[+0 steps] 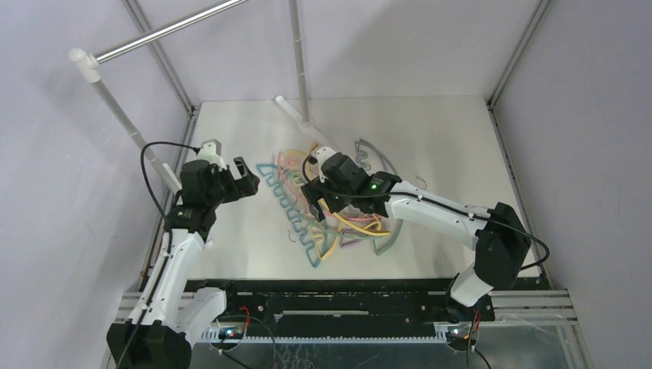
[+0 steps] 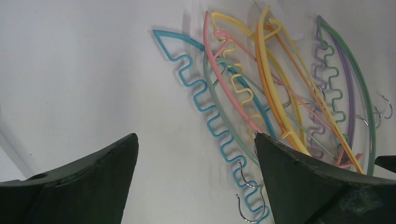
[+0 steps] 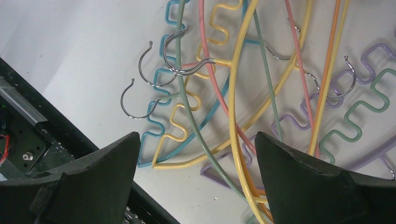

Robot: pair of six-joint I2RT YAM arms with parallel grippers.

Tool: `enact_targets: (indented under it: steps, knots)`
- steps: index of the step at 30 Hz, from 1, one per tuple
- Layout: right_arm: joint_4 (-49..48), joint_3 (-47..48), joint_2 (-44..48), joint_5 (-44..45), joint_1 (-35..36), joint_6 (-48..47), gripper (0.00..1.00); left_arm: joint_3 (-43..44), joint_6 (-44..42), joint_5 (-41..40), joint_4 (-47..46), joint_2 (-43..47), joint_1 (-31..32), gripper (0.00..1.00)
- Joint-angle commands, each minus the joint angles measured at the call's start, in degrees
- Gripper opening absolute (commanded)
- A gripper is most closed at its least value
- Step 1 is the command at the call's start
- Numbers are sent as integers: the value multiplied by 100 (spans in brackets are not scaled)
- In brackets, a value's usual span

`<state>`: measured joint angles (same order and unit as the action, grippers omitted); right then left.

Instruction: Organize the hangers

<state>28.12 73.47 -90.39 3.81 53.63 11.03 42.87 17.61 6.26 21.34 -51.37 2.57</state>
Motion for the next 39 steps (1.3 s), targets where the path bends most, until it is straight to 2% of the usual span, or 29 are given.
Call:
enact_targets:
  steps: [1,6,12,16,18,21,39]
  knots:
    - [-22,142,34,224,86,32,100,9,13,-23,2,180,9,99]
    - [-468,-262,243,100,77,-201,100,3,-4,-47,63,155,13,99]
    - [-412,-272,189,253,68,-413,98,8,32,-28,62,76,11,100]
    - [-400,-371,29,200,-32,-410,82,10,28,-37,75,71,11,99]
    - [-388,-408,-138,-1,-98,-409,68,-17,32,-66,72,93,13,100]
    - [-441,-446,-313,-115,-145,-434,58,-73,37,-120,72,112,12,99]
    - [-707,-465,-1047,-708,-704,-536,45,-332,68,-240,70,256,13,99]
